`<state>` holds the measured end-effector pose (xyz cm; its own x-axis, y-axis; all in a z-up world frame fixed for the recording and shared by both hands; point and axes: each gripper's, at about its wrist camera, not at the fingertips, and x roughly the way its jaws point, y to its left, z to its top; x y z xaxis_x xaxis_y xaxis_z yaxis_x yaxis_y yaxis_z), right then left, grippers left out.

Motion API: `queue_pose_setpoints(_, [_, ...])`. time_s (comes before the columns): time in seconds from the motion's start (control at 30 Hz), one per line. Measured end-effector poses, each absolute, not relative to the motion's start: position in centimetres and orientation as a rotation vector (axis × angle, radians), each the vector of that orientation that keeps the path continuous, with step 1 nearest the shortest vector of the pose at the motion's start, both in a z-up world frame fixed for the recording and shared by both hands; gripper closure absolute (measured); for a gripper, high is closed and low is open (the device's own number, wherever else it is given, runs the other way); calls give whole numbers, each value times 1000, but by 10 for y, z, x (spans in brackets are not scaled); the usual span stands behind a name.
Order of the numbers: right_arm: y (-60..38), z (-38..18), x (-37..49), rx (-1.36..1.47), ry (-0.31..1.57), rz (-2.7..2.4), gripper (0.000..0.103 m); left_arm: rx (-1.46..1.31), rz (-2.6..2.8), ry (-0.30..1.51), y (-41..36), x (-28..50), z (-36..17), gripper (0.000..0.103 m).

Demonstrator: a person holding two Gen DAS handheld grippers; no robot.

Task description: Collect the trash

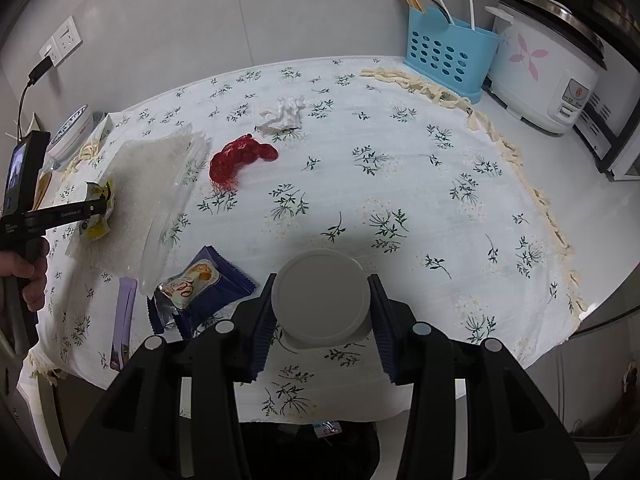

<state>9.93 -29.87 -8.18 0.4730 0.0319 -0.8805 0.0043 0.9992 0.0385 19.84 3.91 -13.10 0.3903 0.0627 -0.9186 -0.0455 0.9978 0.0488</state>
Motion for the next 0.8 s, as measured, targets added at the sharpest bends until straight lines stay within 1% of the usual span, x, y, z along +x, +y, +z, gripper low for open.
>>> queue_pose_setpoints(0.07, [-299,-82,99,38,1078,17,62,27,73,1179,37,200,-134,55])
queue_pose_setpoints(0.13, [-298,-81,99,38,1077,18,62,30,74,1190,36,201,-136,61])
queue_pose_setpoints(0.17, [-298,-81,99,38,1078,19,62,37,72,1196,34,201,-137,66])
queue_pose_setpoints(0.23, [-298,-82,99,38,1079,19,62,62,77,1199,30,201,-138,71])
queue_pose_setpoints(0.3, [-298,-82,100,40,1081,19,62,62,71,1205,27,201,-138,82])
queue_pose_setpoints(0.47, [-296,-82,100,40,1079,22,62,63,80,1208,23,201,-139,87])
queue_pose_setpoints(0.5, [-297,-82,101,41,1080,22,62,61,77,1207,23,201,-139,90])
queue_pose_setpoints(0.67, [-298,-83,100,43,1082,21,62,63,79,1197,21,201,-135,98])
queue_pose_setpoints(0.8, [-300,-81,100,43,1075,22,62,50,76,1177,22,198,-125,100])
